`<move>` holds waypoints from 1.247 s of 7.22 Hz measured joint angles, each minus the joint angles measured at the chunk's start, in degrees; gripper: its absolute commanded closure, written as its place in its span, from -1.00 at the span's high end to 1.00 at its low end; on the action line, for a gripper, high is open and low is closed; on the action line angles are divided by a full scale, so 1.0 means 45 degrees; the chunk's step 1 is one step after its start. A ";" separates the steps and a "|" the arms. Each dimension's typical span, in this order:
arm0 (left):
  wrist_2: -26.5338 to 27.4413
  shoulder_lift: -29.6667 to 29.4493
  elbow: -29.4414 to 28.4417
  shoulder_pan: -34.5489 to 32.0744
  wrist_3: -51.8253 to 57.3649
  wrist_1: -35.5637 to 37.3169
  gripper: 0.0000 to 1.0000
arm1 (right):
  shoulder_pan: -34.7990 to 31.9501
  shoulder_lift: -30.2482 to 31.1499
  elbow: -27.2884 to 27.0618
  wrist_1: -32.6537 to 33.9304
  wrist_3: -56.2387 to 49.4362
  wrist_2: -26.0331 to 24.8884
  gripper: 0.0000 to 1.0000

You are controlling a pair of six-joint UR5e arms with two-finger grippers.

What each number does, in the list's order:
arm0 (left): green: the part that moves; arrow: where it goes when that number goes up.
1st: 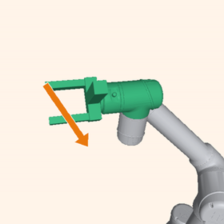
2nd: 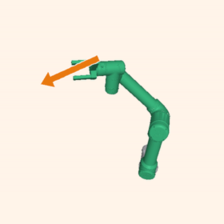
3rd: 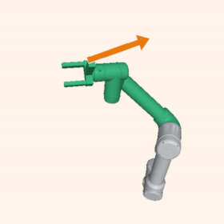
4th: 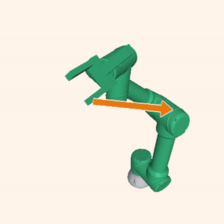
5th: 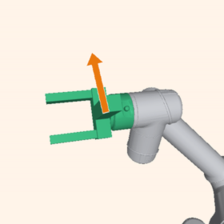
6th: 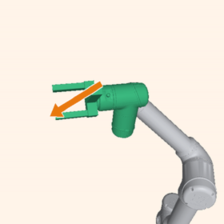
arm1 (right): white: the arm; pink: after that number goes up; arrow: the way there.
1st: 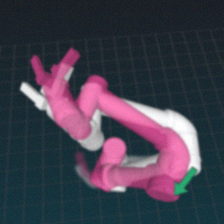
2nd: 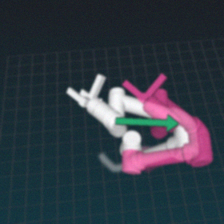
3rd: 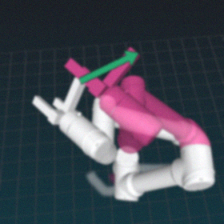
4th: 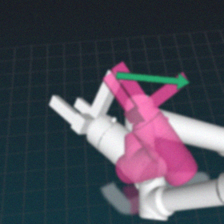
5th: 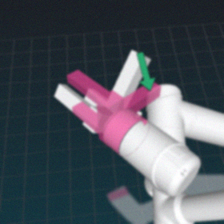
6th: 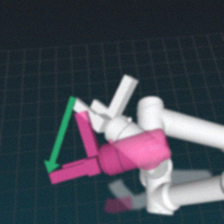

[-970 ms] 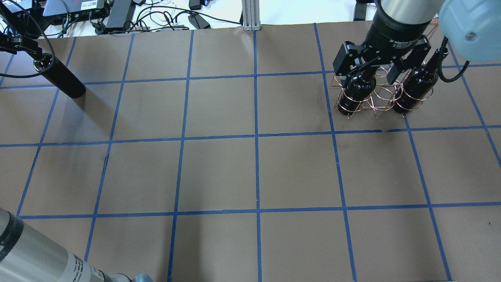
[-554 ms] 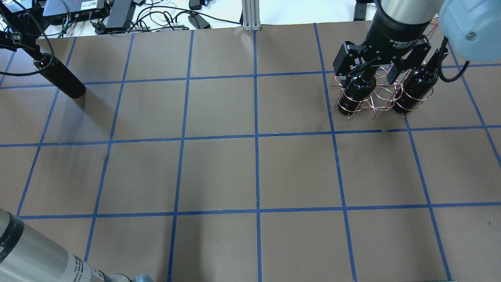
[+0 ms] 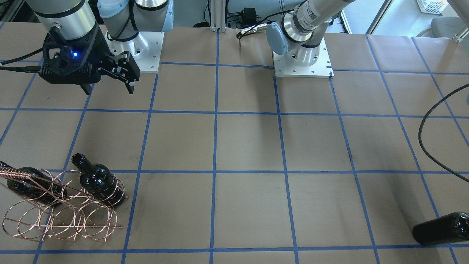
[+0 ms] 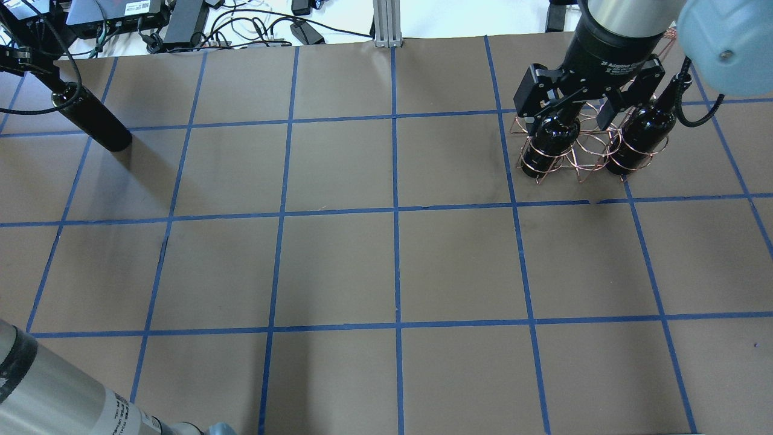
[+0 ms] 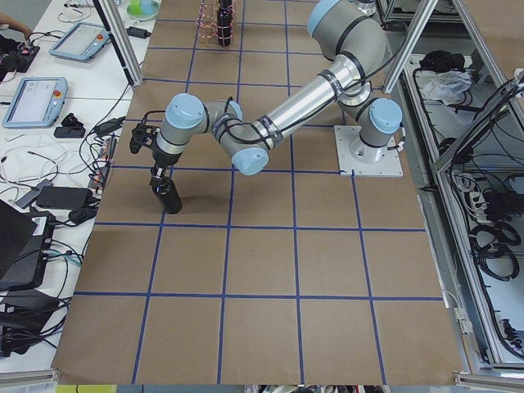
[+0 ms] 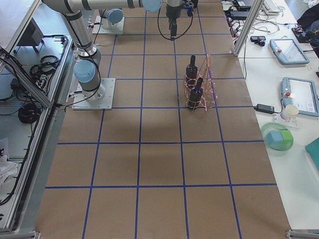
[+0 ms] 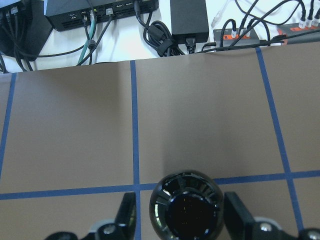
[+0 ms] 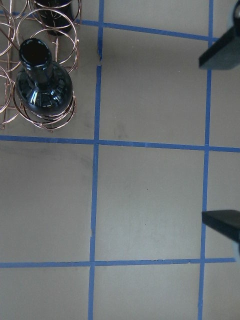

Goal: Place wine into wine basket
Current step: 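Lift the dark wine bottle with the left gripper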

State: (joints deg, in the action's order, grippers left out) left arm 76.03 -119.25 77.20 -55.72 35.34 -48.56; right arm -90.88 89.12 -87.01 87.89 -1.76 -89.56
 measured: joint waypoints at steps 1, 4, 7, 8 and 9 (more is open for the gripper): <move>0.0000 -0.0001 -0.0005 -0.0009 -0.0012 -0.0025 0.20 | 0.0000 0.0000 0.0000 0.0000 0.0000 -0.0001 1.00; -0.0156 -0.0021 -0.0006 -0.0018 -0.0004 -0.0084 0.06 | 0.0000 0.0000 0.0000 0.0000 0.0001 -0.0014 1.00; -0.0303 -0.0061 0.0010 -0.0017 0.0008 -0.0088 -0.13 | 0.0000 0.0000 0.0000 0.0000 0.0000 -0.0020 1.00; -0.0310 -0.0073 0.0012 0.0018 0.0038 -0.0093 -0.28 | 0.0000 -0.0001 0.0000 0.0000 0.0000 -0.0020 1.00; -0.0308 -0.0074 0.0014 0.0059 0.0067 -0.0130 -0.52 | 0.0000 0.0000 0.0000 0.0000 0.0000 -0.0020 1.00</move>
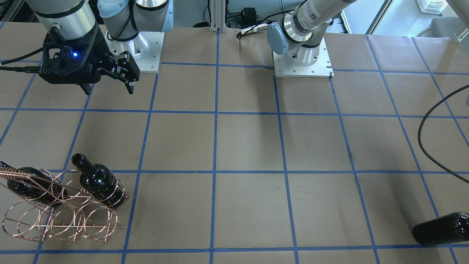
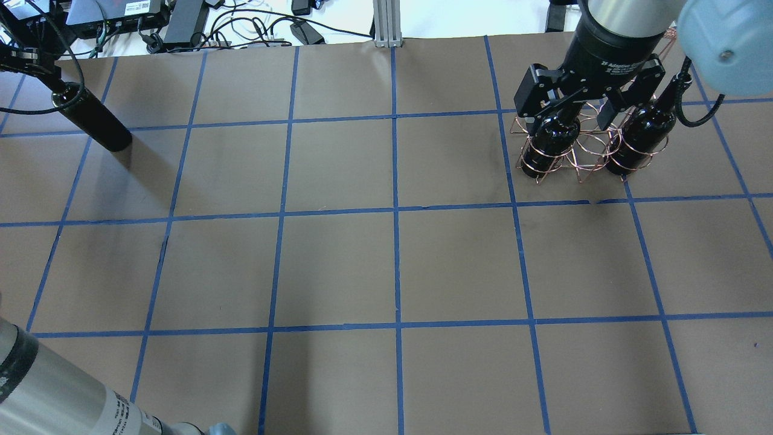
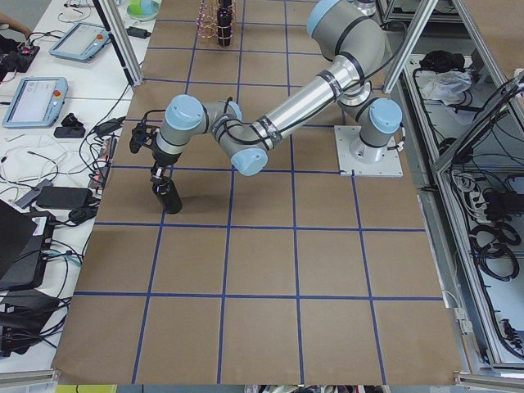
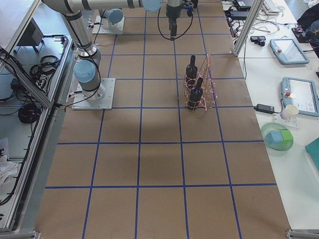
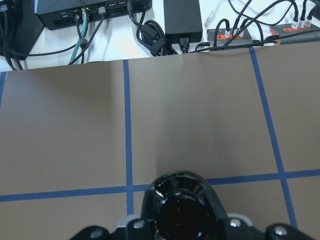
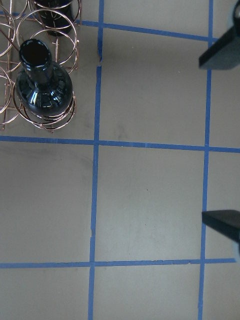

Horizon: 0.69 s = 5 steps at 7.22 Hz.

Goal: Place wine into wine basket
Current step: 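Lift the dark wine bottle with the left gripper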

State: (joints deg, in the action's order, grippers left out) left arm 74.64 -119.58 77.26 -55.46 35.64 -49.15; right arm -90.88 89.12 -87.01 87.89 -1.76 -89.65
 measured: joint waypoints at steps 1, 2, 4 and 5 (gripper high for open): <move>0.0007 0.0005 0.0000 0.0018 0.0007 -0.0054 -0.65 | 0.0000 0.0000 0.0000 -0.0004 0.0000 0.0000 1.00; 0.0013 0.0013 -0.0001 0.0024 -0.0005 -0.0085 -0.76 | 0.0000 0.0000 0.0000 -0.0012 0.0000 -0.0005 1.00; 0.0037 0.0224 -0.0002 -0.0033 -0.0148 -0.0382 -0.82 | 0.0000 -0.0004 0.0000 -0.0023 -0.0004 -0.0017 1.00; 0.0097 0.0490 -0.0012 -0.0158 -0.0322 -0.0721 -0.82 | 0.0000 -0.0012 0.0000 -0.0011 -0.0008 -0.0015 1.00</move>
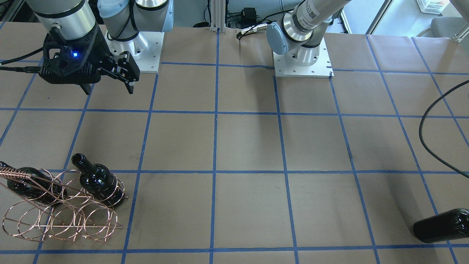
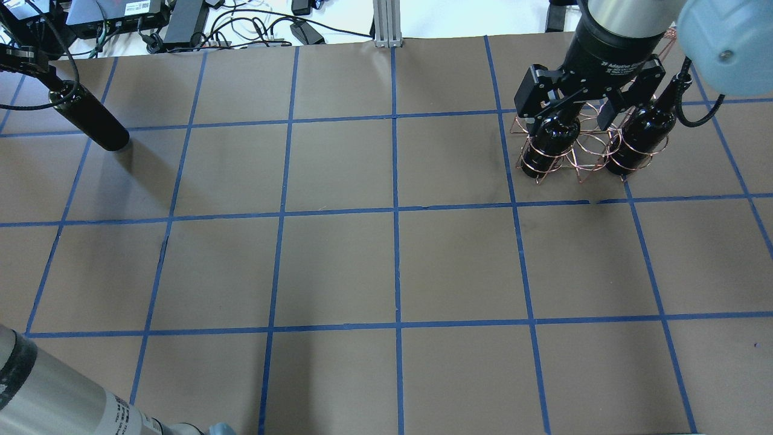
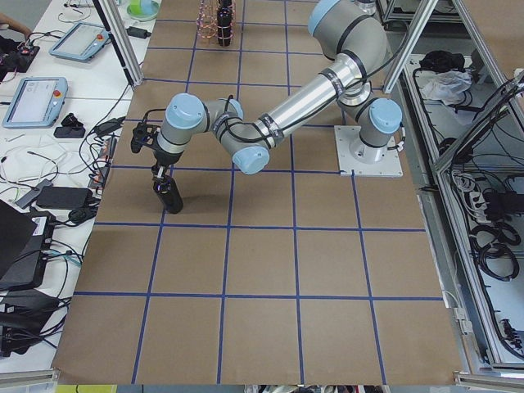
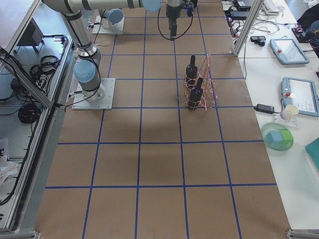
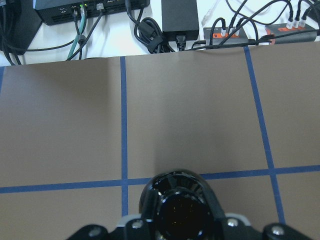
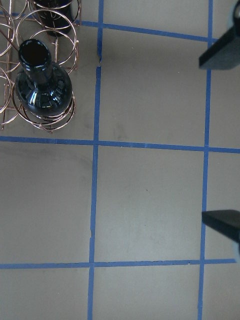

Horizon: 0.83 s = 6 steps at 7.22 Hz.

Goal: Place wine into wine basket
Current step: 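Lift the dark wine bottle with the left gripper, then carry the bottle with the left gripper toward the table center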

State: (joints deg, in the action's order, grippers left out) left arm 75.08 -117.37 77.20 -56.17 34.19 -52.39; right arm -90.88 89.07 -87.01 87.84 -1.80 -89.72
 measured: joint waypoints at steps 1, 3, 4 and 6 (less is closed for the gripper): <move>0.0204 0.0389 -0.0005 -0.0293 -0.0265 -0.0482 -0.83 | 0.0000 -0.0001 0.0000 0.0007 0.0000 0.0004 1.00; 0.1474 0.1432 0.0115 -0.1789 -0.1938 -0.1396 -0.84 | 0.0000 0.0008 0.0000 -0.0002 -0.0009 -0.0002 1.00; 0.2195 0.1964 0.0326 -0.2809 -0.3407 -0.1708 -0.84 | 0.0000 0.0010 0.0000 -0.0011 -0.0010 -0.0003 1.00; 0.3527 0.3066 0.1493 -0.4927 -0.6704 -0.1890 -0.85 | 0.0000 0.0011 0.0000 -0.0031 0.0002 -0.0004 1.00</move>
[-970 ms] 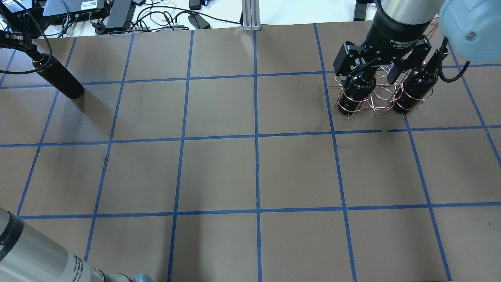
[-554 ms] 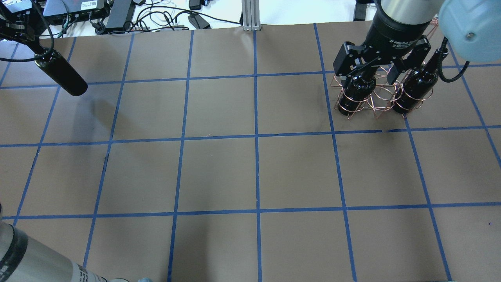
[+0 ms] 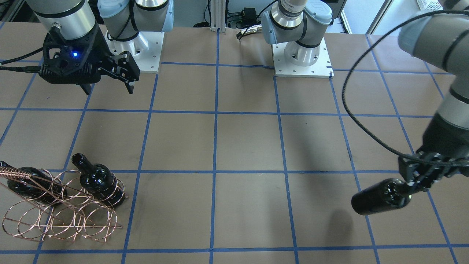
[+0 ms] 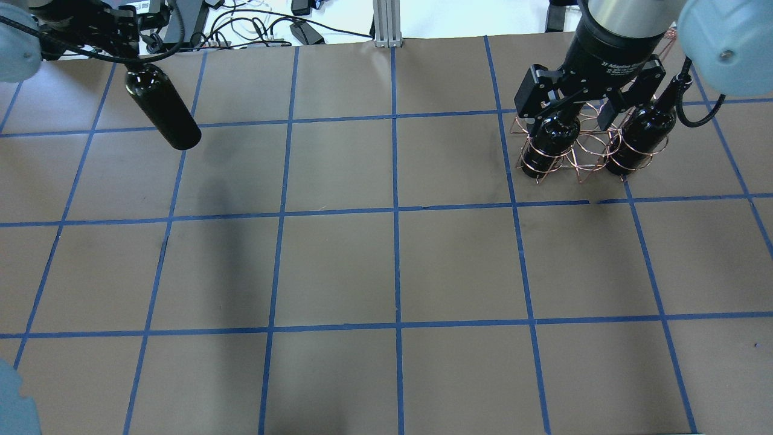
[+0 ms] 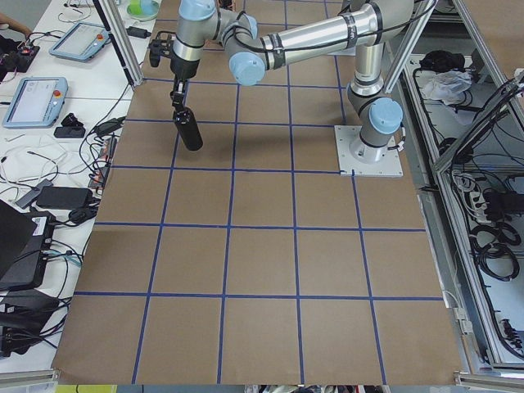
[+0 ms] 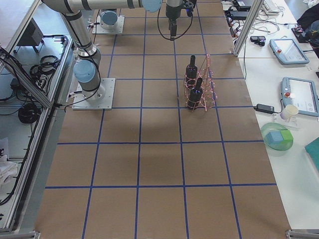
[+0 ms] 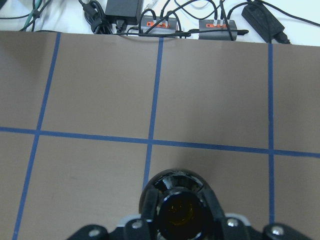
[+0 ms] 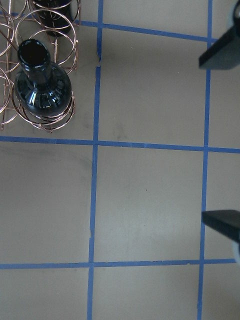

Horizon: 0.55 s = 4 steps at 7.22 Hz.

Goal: Place wine into wine basket
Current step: 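Carry the bottle with the left gripper toward the table center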

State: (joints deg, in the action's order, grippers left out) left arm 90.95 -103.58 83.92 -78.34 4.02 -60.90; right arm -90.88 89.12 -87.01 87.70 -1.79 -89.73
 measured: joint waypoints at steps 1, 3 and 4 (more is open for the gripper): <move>0.0560 0.0499 0.0666 -0.0991 -0.1583 0.0040 -0.85 | 0.0000 0.0000 0.0000 -0.0009 0.0004 0.0000 1.00; 0.1446 0.1406 0.1568 -0.2833 -0.4690 -0.0033 -0.86 | 0.0000 0.0000 0.0000 -0.0039 0.0007 0.0000 1.00; 0.1819 0.1765 0.1946 -0.3630 -0.6051 -0.0094 -0.90 | 0.0000 0.0000 0.0000 -0.0060 0.0007 0.0000 1.00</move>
State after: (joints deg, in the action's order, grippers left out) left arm 99.14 -95.64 92.68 -94.68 -23.21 -61.32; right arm -90.88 89.12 -87.01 87.43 -1.76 -89.73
